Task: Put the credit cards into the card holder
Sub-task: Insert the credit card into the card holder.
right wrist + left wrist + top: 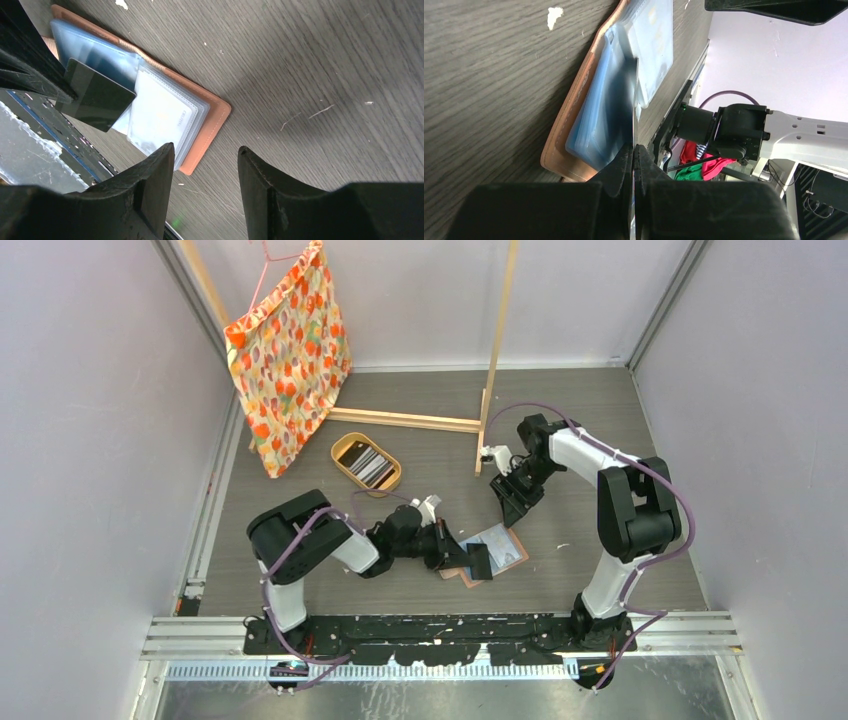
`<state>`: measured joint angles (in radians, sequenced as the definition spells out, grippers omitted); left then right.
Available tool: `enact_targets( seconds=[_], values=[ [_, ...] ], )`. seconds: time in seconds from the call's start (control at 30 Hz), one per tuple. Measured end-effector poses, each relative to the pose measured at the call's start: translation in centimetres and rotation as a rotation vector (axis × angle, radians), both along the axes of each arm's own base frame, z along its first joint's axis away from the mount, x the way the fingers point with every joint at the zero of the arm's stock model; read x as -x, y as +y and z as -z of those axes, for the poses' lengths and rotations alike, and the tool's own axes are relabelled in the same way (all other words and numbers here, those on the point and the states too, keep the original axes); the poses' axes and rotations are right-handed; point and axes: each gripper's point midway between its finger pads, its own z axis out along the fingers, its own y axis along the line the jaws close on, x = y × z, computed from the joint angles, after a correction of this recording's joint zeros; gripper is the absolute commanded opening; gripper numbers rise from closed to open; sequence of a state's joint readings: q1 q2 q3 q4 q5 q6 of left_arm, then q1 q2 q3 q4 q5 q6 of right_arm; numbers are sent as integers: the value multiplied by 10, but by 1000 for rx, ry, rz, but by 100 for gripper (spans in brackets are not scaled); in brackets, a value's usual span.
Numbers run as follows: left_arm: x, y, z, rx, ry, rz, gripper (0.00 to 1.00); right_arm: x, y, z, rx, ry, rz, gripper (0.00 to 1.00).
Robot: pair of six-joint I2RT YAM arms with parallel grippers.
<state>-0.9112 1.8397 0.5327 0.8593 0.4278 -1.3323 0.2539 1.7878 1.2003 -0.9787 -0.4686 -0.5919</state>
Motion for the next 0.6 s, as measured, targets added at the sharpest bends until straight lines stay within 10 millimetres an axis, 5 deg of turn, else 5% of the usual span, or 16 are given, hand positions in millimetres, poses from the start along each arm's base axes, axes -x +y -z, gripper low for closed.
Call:
enact_targets(
  seconds=[0.6],
  values=[
    [-5,3,9,58,88,-51,0,0,2,1,4,-2,-8,54]
  ],
)
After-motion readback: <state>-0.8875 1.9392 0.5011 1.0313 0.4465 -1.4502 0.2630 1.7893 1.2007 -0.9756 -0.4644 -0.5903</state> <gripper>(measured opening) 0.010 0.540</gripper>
